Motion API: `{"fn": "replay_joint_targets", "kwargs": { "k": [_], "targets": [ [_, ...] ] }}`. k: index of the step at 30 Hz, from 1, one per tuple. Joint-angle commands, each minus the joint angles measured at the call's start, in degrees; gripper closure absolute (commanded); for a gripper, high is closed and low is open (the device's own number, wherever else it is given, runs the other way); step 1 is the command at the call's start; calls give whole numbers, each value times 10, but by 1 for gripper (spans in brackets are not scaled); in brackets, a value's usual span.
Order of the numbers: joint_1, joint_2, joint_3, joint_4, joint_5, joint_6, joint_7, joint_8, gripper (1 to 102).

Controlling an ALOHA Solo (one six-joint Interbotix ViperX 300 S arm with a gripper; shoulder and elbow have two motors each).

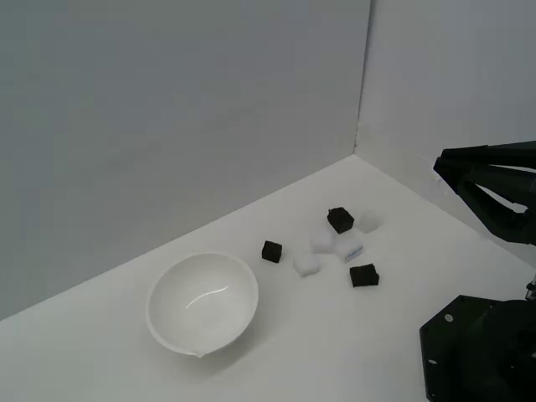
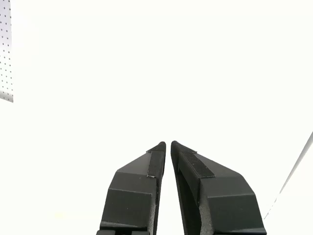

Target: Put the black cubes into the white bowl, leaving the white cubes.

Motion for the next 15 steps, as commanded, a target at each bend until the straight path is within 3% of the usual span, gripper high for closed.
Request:
{"fn": "replay_joint_targets", "kwargs": {
  "k": [1,15],
  "targets": [
    [-26,9,9,4,1,-8,2,8,100],
    [-26,9,8,-4,-7,-7,7,6,97]
  ]
}}
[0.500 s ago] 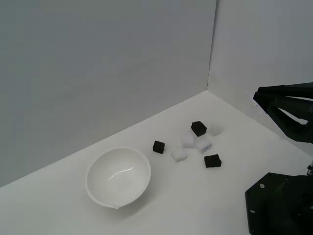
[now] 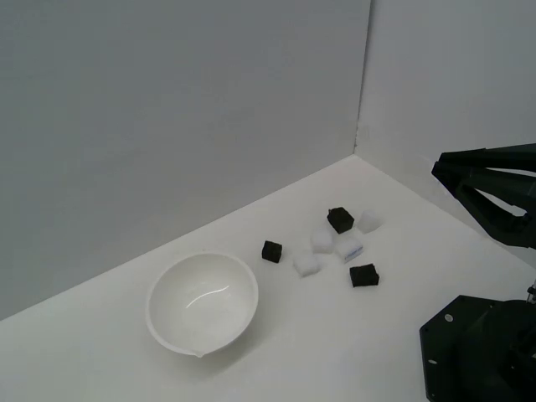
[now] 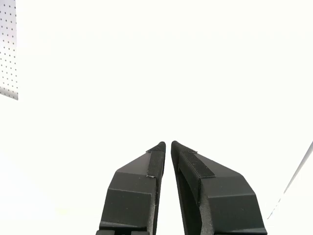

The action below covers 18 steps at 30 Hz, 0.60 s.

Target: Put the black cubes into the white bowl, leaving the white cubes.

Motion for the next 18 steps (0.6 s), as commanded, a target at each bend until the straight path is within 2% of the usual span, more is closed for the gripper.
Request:
{"fn": "replay_joint_targets", "kwargs": {
  "k": [1,6,12,15,18],
  "targets": [
    [-17,9,9,-6,-8,-7,1,6,97],
    [18,4,3,-12,-18,-6,-1,6,97],
    [47,-51,-51,-41,-44,-6,-5,6,97],
    [47,-92,-91,-64,-68,-6,-4,6,97],
    [56,-154,-153,-107,-110,-2,17,5,97]
  ]
}}
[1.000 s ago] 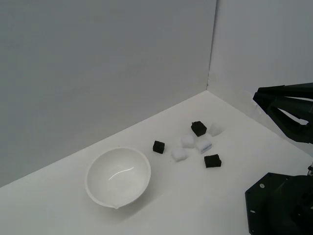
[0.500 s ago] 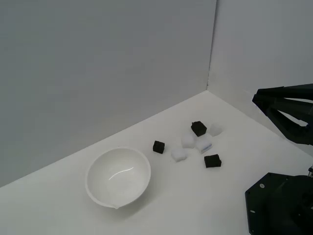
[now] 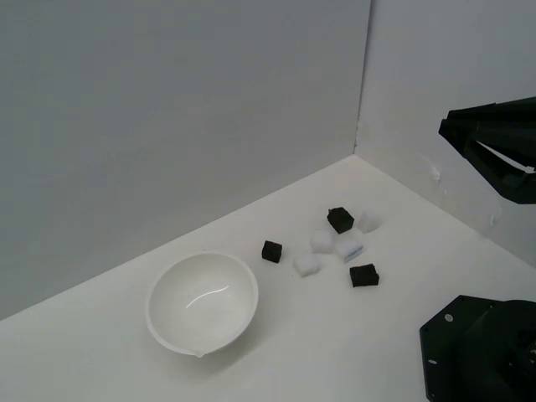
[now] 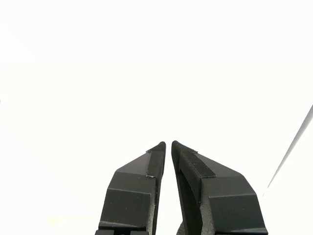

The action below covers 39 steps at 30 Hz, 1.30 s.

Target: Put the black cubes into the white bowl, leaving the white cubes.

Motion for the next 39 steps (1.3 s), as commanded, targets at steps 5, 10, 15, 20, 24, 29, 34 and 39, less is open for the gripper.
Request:
{"fn": "replay_joint_targets", "kwargs": {
  "k": [5,10,15,20,24,29,34,39],
  "targets": [
    [21,-133,-130,-91,-92,7,64,-8,97],
    [38,-199,-199,-101,-104,31,106,-69,97],
    [66,-244,-244,-105,-107,51,149,-84,97],
    [78,-283,-283,-104,-105,68,190,-95,90],
    [78,-327,-326,-104,-105,69,243,-102,74],
    [78,-376,-376,-102,-103,69,261,-113,70],
    [78,-417,-418,-98,-98,69,263,-120,27],
    [78,-438,-439,-86,-88,78,262,-120,3]
  ]
}}
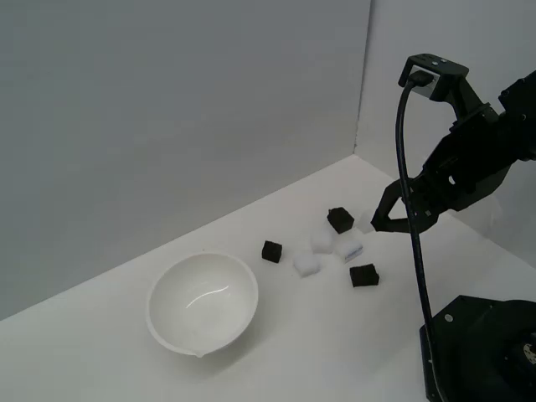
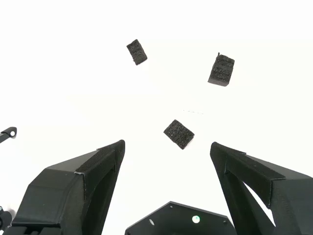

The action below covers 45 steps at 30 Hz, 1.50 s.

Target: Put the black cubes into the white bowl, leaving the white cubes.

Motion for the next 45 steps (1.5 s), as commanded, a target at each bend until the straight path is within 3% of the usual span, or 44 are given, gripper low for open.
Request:
{"fn": "replay_joint_targets", "kwargs": {
  "k": [1,7,12,18,28,41,45],
  "targets": [
    [6,-5,-5,3,2,-1,5,0,3],
    [6,-48,-49,3,2,4,2,0,3],
    [6,-86,-85,1,1,1,-24,0,3],
    [6,-146,-146,0,-1,-4,-24,-28,3],
    [-3,-233,-233,2,2,-6,-32,-31,3],
    [-67,-321,-321,3,3,-9,-102,-35,3],
    [-67,-334,-332,5,5,7,-114,-35,3]
  ]
}}
